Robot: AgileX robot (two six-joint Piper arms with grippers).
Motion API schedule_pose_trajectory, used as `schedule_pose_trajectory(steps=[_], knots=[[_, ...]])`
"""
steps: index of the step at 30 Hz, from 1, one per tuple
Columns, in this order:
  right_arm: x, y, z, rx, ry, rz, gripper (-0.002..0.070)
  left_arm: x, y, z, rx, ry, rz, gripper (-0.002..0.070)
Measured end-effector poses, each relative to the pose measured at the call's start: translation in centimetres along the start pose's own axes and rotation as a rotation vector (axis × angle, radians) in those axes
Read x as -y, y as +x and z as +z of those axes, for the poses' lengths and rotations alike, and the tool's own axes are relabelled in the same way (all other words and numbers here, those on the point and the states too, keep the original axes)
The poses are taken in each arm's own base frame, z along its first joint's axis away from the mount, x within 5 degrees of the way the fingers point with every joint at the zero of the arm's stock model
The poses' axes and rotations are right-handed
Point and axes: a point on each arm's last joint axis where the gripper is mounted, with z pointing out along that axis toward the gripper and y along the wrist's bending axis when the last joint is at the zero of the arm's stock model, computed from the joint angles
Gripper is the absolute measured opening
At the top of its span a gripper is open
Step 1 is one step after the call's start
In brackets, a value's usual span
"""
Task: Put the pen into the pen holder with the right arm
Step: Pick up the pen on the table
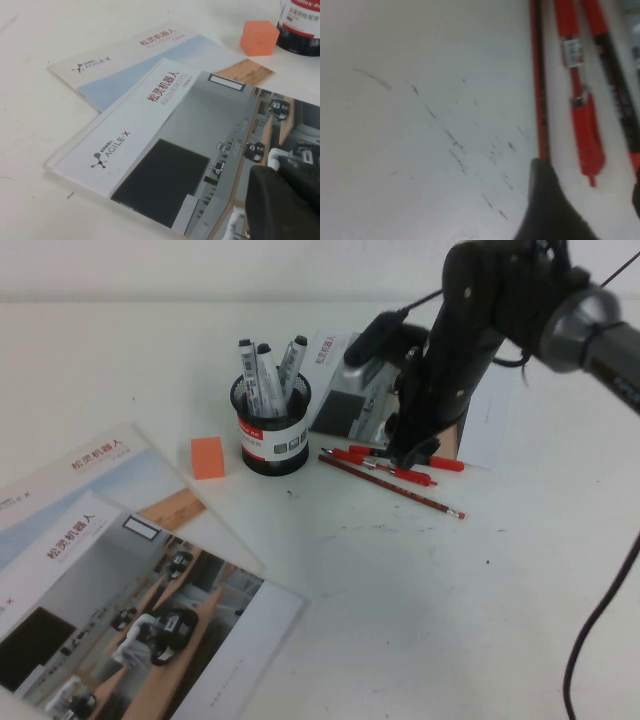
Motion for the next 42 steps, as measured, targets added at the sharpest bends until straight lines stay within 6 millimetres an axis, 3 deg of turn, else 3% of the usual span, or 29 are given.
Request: schedule_pose_trajectory(steps=[11, 17, 25, 28, 35, 42], knots=[[-0.4, 0.4, 5.8, -0.111, -0.045, -0.046, 0.0311, 0.0, 0.0, 0.0, 0.0, 0.0, 0.0, -0.0001], [-0.4, 0.6, 7.0, -0.133, -0.059, -0.047, 0.0311, 0.0, 0.0, 0.0, 0.0, 0.0, 0.0, -0.0001], [-0.4, 0.5, 7.2, -0.13, -0.06, -0.048, 0.0302, 0.0, 0.0, 0.0, 0.0, 0.0, 0.0, -0.0001], [-0.4, 0.5, 7.1, -0.131, -0.062, -0.047, 0.0257, 0.0, 0.0, 0.0, 0.0, 0.0, 0.0, -0.0001], [-0.5, 0.4, 7.2, -0.129, -0.065, -0.047, 0.0044, 0.0, 0.0, 0.0, 0.0, 0.0, 0.0, -0.0001], [-0.5, 0.4, 7.1, -0.125, -0.069, -0.043, 0.0018, 0.0, 0.0, 0.0, 0.0, 0.0, 0.0, -0.0001]])
